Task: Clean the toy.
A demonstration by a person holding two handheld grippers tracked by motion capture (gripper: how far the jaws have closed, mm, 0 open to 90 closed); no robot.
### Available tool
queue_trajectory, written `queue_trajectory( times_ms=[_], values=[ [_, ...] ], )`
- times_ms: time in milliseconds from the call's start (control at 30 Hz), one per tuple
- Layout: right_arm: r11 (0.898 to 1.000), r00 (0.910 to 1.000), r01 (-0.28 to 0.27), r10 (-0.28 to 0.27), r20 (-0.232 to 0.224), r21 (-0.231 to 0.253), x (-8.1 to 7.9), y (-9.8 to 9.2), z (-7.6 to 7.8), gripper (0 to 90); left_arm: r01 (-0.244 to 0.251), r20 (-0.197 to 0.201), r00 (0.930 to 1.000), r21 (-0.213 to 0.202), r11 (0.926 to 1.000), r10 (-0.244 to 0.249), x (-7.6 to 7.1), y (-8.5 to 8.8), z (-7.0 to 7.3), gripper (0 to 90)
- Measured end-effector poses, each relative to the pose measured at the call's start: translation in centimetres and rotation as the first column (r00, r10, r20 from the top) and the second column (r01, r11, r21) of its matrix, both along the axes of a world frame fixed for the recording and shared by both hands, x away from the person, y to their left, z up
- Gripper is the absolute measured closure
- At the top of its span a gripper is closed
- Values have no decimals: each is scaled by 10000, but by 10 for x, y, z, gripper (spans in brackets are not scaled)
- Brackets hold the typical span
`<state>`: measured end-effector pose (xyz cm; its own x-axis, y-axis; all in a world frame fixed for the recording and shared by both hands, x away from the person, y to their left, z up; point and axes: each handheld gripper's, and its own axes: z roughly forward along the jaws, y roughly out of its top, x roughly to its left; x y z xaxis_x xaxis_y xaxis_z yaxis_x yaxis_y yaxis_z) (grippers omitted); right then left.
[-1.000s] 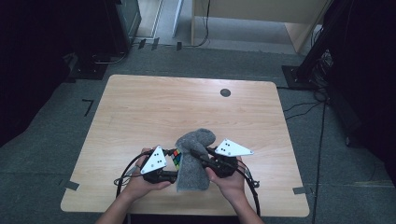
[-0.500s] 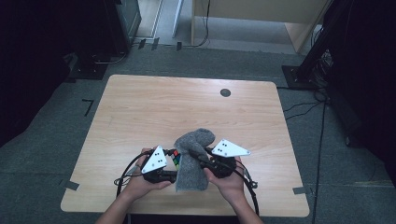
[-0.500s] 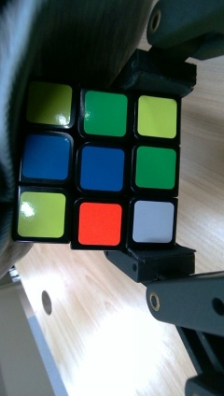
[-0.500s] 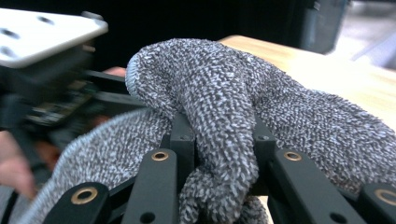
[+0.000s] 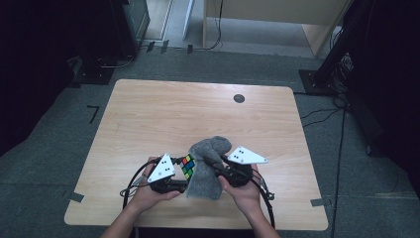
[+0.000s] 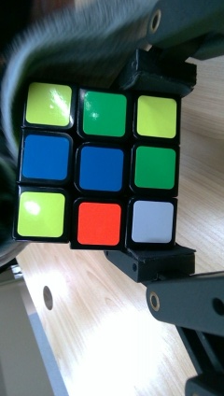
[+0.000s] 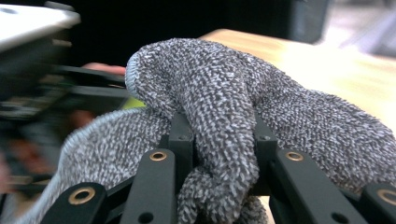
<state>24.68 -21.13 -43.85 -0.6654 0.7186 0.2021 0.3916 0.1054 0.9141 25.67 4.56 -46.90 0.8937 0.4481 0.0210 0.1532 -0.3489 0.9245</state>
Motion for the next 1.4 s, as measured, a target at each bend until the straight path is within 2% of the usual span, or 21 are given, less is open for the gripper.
queue_trajectory(
  times_ms=[67,133,233,267,300,367,433,533,633,700,733,800,833,900,967,1033,1133,1233,1267,1333,1400],
  values=[
    [9996,9992,284,-282,-286,68,3,-7,-3,707,12,-72,10000,-165,9999,-13,1,1,1,340],
    [9998,9997,193,-192,-129,111,1,-5,0,708,5,-177,9998,-174,9998,-8,2,1,0,340],
    [9979,9980,-594,588,241,242,-7,7,9,704,85,-347,9994,-16,10000,-86,2,-2,-2,340],
    [9971,9966,-743,738,375,132,-9,12,11,705,109,-325,9994,58,9999,-107,1,-3,-2,340],
    [9976,9963,-679,684,513,-118,-11,15,12,705,65,-281,9996,119,9999,-61,0,-4,-2,340],
    [9983,9974,-556,563,448,-154,-9,14,11,705,65,-274,9996,49,10000,-63,0,-3,-1,341],
    [9999,9998,-102,103,174,-97,-4,7,6,707,66,-245,9997,-16,10000,-66,0,-2,1,341],
    [9984,9980,560,-563,-298,-120,2,-5,-1,707,38,-369,9993,-242,9997,-47,1,0,3,340],
    [9985,9989,458,-456,102,-306,-3,0,4,707,31,-473,9989,-185,9998,-40,3,0,1,340],
    [9997,9988,-170,179,456,-187,-9,8,11,703,8,-483,9988,-82,10000,-12,2,-2,0,340],
    [9979,9955,-612,625,714,-206,-13,14,14,704,45,-459,9989,-47,10000,-47,2,-2,0,340],
    [9970,9935,-584,630,951,-503,-16,19,17,703,32,-332,9994,-20,10000,-33,1,-2,1,340],
    [9974,9945,-569,604,854,-439,-15,18,17,703,35,-305,9995,-88,10000,-37,0,-1,2,340],
    [9986,9976,-139,173,667,-512,-10,12,13,704,51,-246,9997,-150,9999,-54,0,0,3,341],
    [9988,9993,323,-316,189,-367,-3,1,6,705,25,-266,9996,-239,9997,-31,1,2,4,340],
    [9979,9986,530,-531,-11,-361,0,-3,4,705,13,-279,9996,-284,9996,-21,1,2,4,340],
    [9999,9995,131,-131,287,-7,-6,1,10,704,30,-245,9997,-84,10000,-32,1,0,3,340],
    [9973,9938,-713,725,846,-164,-16,17,19,703,131,-152,9998,108,9999,-129,-2,-4,2,340],
    [9969,9931,-721,748,899,-329,-18,20,19,703,113,-115,9999,121,9999,-111,-2,-4,2,340],
    [9980,9950,-597,613,786,-225,-15,17,17,703,113,-77,9999,51,9999,-113,-3,-3,3,340],
    [9996,9985,-119,131,522,-245,-9,10,12,704,94,-91,9999,-62,9999,-95,-2,-1,5,341]
  ],
)
